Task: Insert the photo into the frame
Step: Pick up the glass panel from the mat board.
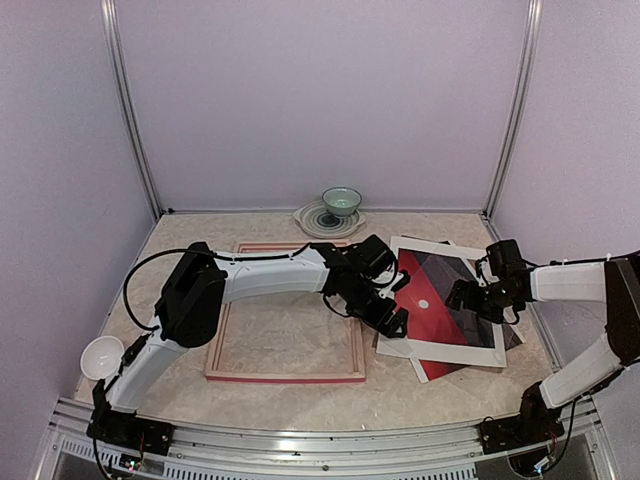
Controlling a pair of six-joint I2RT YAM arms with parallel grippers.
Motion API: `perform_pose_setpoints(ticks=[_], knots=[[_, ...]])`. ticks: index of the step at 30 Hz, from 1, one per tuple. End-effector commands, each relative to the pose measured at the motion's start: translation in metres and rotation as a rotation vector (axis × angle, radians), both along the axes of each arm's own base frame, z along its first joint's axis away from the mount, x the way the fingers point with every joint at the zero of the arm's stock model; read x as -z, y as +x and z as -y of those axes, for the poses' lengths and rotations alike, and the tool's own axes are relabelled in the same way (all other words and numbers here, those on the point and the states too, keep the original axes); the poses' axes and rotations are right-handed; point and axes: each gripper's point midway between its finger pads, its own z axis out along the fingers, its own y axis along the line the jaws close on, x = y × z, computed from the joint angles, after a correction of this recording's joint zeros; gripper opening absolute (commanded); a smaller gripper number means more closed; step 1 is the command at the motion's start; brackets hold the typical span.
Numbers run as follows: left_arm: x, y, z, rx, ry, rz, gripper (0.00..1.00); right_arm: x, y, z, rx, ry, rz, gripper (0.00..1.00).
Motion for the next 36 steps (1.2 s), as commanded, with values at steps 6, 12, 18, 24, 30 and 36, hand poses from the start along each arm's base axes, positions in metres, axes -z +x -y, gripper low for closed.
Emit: perform_pose_setpoints(ticks=[6, 12, 18, 24, 30, 36], knots=[[0.012, -0.002, -0.003, 0.007, 0.014, -0.077, 0.99, 0.019, -0.012, 0.001, 0.000, 0.008, -0.070, 0.99], [0.004, -0.002, -0.001, 0.007, -0.031, -0.111, 0.99, 0.023, -0.013, 0.002, 0.001, 0.007, -0.080, 0.99], [-0.010, 0.000, 0.000, 0.002, -0.106, -0.169, 0.98, 0.025, -0.015, 0.001, 0.001, 0.011, -0.083, 0.99], [-0.021, -0.001, 0.005, 0.011, -0.157, -0.199, 0.98, 0.029, -0.017, 0.001, -0.002, 0.015, -0.091, 0.99], [-0.032, 0.001, 0.007, 0.010, -0.197, -0.217, 0.97, 0.031, -0.018, 0.000, -0.001, 0.017, -0.097, 0.99], [-0.044, 0.004, 0.007, 0.001, -0.230, -0.219, 0.97, 0.034, -0.018, 0.000, -0.001, 0.017, -0.099, 0.99]])
